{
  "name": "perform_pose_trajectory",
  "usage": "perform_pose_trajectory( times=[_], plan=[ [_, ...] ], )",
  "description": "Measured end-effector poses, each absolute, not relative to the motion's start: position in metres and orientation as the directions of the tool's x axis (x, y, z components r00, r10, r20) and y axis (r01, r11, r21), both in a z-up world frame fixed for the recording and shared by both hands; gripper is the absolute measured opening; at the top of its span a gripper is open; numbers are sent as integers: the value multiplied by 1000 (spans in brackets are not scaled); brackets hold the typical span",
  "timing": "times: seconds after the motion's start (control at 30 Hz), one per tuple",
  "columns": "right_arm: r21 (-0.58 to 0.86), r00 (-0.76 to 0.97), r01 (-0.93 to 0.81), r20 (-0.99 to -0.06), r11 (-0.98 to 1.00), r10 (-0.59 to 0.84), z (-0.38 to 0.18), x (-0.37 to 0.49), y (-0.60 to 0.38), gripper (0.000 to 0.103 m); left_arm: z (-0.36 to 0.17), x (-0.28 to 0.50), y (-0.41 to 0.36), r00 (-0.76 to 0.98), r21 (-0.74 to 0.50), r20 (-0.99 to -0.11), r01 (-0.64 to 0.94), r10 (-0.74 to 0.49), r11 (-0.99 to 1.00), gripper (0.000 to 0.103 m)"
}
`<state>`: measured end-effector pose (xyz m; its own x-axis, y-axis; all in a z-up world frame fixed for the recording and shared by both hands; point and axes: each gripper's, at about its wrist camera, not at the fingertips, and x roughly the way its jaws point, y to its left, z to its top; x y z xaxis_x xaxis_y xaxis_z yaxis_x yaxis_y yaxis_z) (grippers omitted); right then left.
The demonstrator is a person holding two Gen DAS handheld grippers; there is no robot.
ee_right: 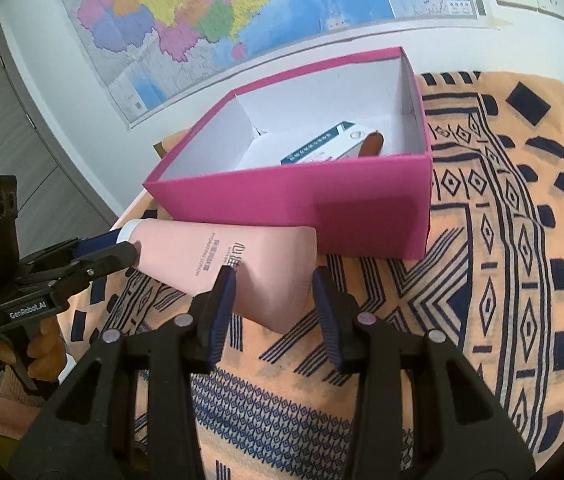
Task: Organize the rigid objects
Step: 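Hold the salmon-pink tube over the shoebox opening with both grippers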
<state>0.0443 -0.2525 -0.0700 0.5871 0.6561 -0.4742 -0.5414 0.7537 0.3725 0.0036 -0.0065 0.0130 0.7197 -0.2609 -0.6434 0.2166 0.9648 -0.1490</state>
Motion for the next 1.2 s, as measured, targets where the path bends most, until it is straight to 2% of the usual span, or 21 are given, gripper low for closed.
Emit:
perform_pose_trajectory(
  times=[1.2],
  plan=[
    [327, 633, -571, -408, 753, 658, -36, 54, -255, 43, 45, 18, -8, 791, -95, -562, 227, -241, 969, 48]
  ],
)
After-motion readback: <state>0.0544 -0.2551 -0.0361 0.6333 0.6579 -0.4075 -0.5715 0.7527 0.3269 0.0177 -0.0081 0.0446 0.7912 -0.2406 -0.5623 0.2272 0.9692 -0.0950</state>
